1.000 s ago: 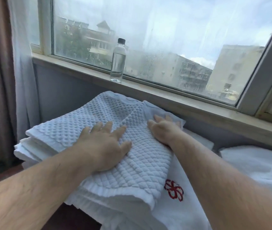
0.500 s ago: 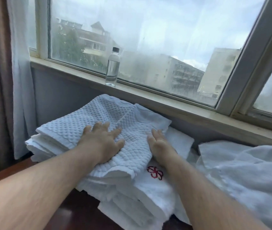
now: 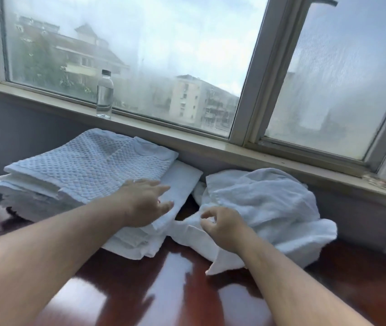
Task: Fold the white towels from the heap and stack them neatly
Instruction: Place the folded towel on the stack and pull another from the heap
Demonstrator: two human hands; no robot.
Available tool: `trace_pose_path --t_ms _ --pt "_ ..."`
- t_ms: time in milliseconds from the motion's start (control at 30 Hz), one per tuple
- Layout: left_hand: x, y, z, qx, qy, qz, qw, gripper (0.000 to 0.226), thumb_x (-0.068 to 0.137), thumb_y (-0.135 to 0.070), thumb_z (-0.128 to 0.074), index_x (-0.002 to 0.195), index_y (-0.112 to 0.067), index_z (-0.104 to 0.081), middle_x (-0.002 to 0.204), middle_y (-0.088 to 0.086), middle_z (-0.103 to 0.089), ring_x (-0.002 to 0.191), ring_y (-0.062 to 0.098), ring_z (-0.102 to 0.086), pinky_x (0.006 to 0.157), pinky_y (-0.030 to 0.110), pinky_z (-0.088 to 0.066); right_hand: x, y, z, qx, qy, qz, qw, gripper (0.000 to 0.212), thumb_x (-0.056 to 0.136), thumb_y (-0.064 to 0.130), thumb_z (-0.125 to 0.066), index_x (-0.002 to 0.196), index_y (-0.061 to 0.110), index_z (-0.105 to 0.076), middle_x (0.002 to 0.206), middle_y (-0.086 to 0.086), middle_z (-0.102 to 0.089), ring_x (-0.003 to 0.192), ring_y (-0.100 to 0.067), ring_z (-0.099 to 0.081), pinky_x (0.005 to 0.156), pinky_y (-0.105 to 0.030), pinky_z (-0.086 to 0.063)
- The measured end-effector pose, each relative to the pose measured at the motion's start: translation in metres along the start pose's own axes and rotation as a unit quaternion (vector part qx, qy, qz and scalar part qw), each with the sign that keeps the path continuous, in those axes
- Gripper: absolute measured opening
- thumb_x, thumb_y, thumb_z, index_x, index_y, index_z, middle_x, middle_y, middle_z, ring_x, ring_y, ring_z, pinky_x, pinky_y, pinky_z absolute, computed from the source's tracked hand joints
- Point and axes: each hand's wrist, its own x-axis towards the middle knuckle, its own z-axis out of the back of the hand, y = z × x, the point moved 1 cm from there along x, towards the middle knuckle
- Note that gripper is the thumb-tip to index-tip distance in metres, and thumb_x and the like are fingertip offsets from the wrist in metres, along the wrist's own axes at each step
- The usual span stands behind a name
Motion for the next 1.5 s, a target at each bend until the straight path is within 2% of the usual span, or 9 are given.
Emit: trace_pose_path --t_ms 100,267,367,600,800,933,1133,1333,1500 --pt "0.006 -0.052 -0.006 -0.022 0.004 -0.043 0.999 0.063 0.098 -0.066 -0.031 0.153 -0.035 -0.032 0.161 -0.003 -0.029 0.149 0.020 -0.021 0.119 0.041 -0.015 -0.015 -0.018 0.019 0.000 -0.038 -0.010 0.999 0.023 0.091 0.031 -0.056 0.107 0.027 -0.073 0.090 0.015 -0.066 0.084 -0.004 -0.061 0.067 -0.011 -0.045" --pt "0.036 -0.122 -0.032 -0.068 0.029 -0.083 0.994 0.069 0.097 -0.064 -0.038 0.156 -0.030 -0.026 0.163 -0.003 -0.025 0.149 0.021 -0.021 0.120 0.040 -0.021 -0.035 -0.070 0.055 -0.029 -0.131 -0.031 0.990 0.018 0.091 0.029 -0.056 0.100 0.029 -0.071 0.098 0.015 -0.066 0.097 -0.008 -0.058 0.073 -0.022 -0.047" --pt "0.052 -0.158 -0.061 -0.109 -0.017 -0.113 0.987 0.069 0.097 -0.063 -0.039 0.156 -0.036 -0.018 0.165 -0.003 -0.016 0.151 0.020 -0.012 0.121 0.039 -0.014 -0.041 -0.115 0.059 -0.047 -0.244 -0.061 0.967 0.027 0.093 0.025 -0.057 0.117 0.024 -0.067 0.119 0.007 -0.060 0.118 -0.016 -0.050 0.095 -0.029 -0.043" --pt "0.069 -0.186 -0.161 -0.132 -0.139 -0.097 0.977 0.065 0.090 -0.074 -0.008 0.146 -0.058 0.021 0.162 -0.022 0.018 0.147 0.003 0.024 0.119 0.032 0.019 -0.030 -0.151 0.000 0.097 -0.389 -0.053 0.915 0.055 0.090 0.036 -0.048 0.144 0.024 -0.051 0.136 -0.003 -0.058 0.126 -0.024 -0.050 0.110 -0.031 -0.030" --pt "0.078 -0.179 -0.155 -0.193 -0.226 -0.086 0.951 0.057 0.089 -0.065 -0.037 0.145 -0.055 -0.030 0.143 -0.027 -0.035 0.135 0.005 -0.024 0.110 0.031 -0.016 -0.020 -0.166 -0.001 0.138 -0.424 -0.023 0.895 0.056 0.088 0.049 -0.044 0.144 0.043 -0.043 0.117 0.033 -0.049 0.112 0.002 -0.039 0.103 -0.027 -0.033" --pt "0.079 -0.175 -0.148 -0.239 -0.291 -0.070 0.924 0.039 0.095 -0.018 -0.059 0.127 -0.039 -0.064 0.119 -0.020 -0.058 0.116 0.009 -0.044 0.100 0.030 -0.023 -0.025 -0.172 0.006 0.230 -0.418 -0.034 0.878 0.034 0.096 0.033 -0.061 0.128 0.042 -0.058 0.108 0.020 -0.066 0.109 -0.004 -0.061 0.094 -0.018 -0.047" --pt "0.065 -0.176 -0.134 -0.321 -0.360 -0.122 0.867 0.026 0.091 -0.010 -0.052 0.106 -0.023 -0.069 0.108 -0.025 -0.058 0.109 -0.011 -0.044 0.104 0.033 -0.032 -0.035 -0.166 0.007 0.295 -0.429 -0.061 0.852 0.021 0.098 0.032 -0.057 0.111 0.049 -0.055 0.089 0.010 -0.073 0.085 0.002 -0.067 0.067 -0.005 -0.043" --pt "0.039 -0.202 -0.122 -0.413 -0.149 -0.272 0.856 0.019 0.098 -0.025 -0.046 0.099 -0.038 -0.060 0.072 -0.009 -0.062 0.072 0.010 -0.063 0.062 0.016 -0.044 -0.040 -0.167 0.013 0.469 -0.388 -0.066 0.790 0.043 0.095 0.054 -0.043 0.124 0.029 -0.063 0.116 0.004 -0.072 0.108 -0.011 -0.068 0.085 -0.025 -0.055" --pt "0.038 -0.211 -0.119 -0.380 0.027 -0.280 0.881 0.014 0.101 -0.038 -0.047 0.095 -0.041 -0.059 0.080 -0.008 -0.062 0.078 0.007 -0.059 0.073 0.031 -0.049 -0.036 -0.168 0.031 0.542 -0.319 -0.140 0.765 0.054 0.085 0.063 -0.061 0.121 0.024 -0.069 0.109 0.002 -0.076 0.101 -0.017 -0.073 0.087 -0.039 -0.058"
